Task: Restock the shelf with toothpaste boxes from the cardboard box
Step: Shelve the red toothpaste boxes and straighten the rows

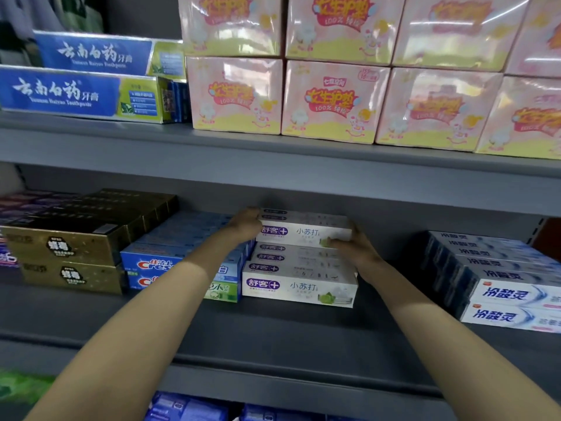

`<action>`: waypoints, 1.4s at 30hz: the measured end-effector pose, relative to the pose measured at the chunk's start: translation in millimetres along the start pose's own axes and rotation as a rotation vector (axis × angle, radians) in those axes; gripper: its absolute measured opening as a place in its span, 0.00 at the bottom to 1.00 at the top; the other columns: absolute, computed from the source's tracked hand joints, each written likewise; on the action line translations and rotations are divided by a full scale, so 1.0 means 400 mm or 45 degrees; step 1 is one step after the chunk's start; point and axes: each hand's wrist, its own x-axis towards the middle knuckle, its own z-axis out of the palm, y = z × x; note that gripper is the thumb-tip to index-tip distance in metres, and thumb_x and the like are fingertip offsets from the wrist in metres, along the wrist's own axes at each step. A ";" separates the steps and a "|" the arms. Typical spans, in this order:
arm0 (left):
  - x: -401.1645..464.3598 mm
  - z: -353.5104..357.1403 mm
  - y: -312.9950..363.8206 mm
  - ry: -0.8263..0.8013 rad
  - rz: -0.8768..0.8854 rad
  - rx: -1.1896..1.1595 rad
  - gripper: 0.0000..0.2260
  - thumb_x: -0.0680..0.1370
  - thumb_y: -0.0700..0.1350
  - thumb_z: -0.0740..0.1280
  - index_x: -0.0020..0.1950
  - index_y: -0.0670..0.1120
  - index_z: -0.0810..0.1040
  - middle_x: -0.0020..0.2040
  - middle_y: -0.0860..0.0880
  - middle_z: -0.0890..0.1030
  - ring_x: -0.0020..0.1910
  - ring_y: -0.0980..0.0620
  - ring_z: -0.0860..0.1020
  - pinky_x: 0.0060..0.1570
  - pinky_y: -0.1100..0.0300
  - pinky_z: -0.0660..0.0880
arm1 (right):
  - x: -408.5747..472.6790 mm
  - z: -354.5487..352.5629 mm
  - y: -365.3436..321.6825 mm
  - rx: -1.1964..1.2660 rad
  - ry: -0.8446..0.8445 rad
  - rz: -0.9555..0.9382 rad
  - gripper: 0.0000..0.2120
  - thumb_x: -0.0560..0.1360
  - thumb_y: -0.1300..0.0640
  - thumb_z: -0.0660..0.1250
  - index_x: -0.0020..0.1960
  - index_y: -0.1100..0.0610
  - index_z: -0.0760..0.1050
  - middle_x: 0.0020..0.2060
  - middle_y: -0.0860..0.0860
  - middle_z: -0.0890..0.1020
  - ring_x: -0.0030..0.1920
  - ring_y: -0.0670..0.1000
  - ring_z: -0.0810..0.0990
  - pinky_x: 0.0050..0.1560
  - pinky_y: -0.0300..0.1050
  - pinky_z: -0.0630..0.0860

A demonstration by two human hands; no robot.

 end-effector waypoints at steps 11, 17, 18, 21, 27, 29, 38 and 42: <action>-0.159 0.059 0.002 0.146 0.591 0.818 0.23 0.79 0.52 0.60 0.72 0.46 0.65 0.73 0.50 0.64 0.70 0.50 0.65 0.66 0.58 0.64 | -0.051 0.017 0.041 0.057 0.158 0.198 0.23 0.79 0.49 0.60 0.70 0.58 0.65 0.62 0.54 0.74 0.63 0.56 0.73 0.52 0.43 0.66; -0.154 0.095 0.016 -0.185 0.572 1.067 0.33 0.73 0.67 0.61 0.70 0.48 0.67 0.71 0.49 0.68 0.68 0.48 0.69 0.61 0.51 0.72 | -0.028 0.012 0.044 0.144 0.127 0.239 0.19 0.77 0.51 0.62 0.65 0.59 0.69 0.54 0.53 0.78 0.52 0.55 0.79 0.55 0.50 0.76; -0.154 0.103 0.014 -0.185 0.579 1.087 0.32 0.73 0.66 0.62 0.70 0.47 0.67 0.70 0.48 0.69 0.67 0.47 0.70 0.59 0.51 0.73 | -0.025 0.011 0.048 0.147 0.117 0.249 0.20 0.76 0.52 0.63 0.65 0.59 0.69 0.54 0.54 0.79 0.52 0.56 0.80 0.57 0.53 0.76; -0.153 0.118 0.011 -0.145 0.623 1.108 0.29 0.75 0.63 0.61 0.68 0.44 0.68 0.68 0.46 0.71 0.64 0.46 0.72 0.55 0.53 0.73 | -0.027 0.005 0.051 0.157 0.064 0.276 0.21 0.74 0.53 0.64 0.64 0.59 0.68 0.54 0.57 0.80 0.51 0.58 0.81 0.55 0.55 0.78; -0.157 0.124 0.017 -0.133 0.589 1.072 0.27 0.75 0.61 0.63 0.65 0.43 0.69 0.67 0.45 0.71 0.63 0.46 0.72 0.53 0.54 0.72 | -0.062 -0.023 0.044 0.286 -0.171 0.169 0.21 0.75 0.60 0.66 0.66 0.62 0.67 0.58 0.60 0.79 0.55 0.59 0.81 0.51 0.51 0.79; -0.160 0.126 0.019 -0.109 0.558 1.056 0.26 0.75 0.60 0.64 0.65 0.44 0.69 0.66 0.46 0.71 0.63 0.46 0.72 0.53 0.54 0.72 | -0.095 -0.034 0.032 0.261 -0.273 0.072 0.22 0.74 0.60 0.68 0.66 0.60 0.68 0.58 0.56 0.80 0.56 0.55 0.81 0.55 0.48 0.78; -0.152 0.127 0.022 -0.059 0.491 1.059 0.26 0.73 0.62 0.64 0.63 0.46 0.71 0.64 0.46 0.74 0.61 0.44 0.73 0.51 0.54 0.72 | -0.128 -0.056 0.019 -0.111 -0.374 -0.086 0.31 0.66 0.57 0.77 0.64 0.53 0.67 0.56 0.46 0.79 0.53 0.40 0.79 0.44 0.29 0.76; -0.150 0.128 0.016 -0.066 0.506 1.049 0.27 0.73 0.63 0.64 0.64 0.47 0.71 0.64 0.46 0.74 0.62 0.45 0.73 0.54 0.54 0.72 | -0.124 -0.054 0.024 -0.006 -0.420 -0.138 0.28 0.66 0.56 0.76 0.63 0.53 0.71 0.56 0.48 0.82 0.56 0.47 0.81 0.53 0.39 0.78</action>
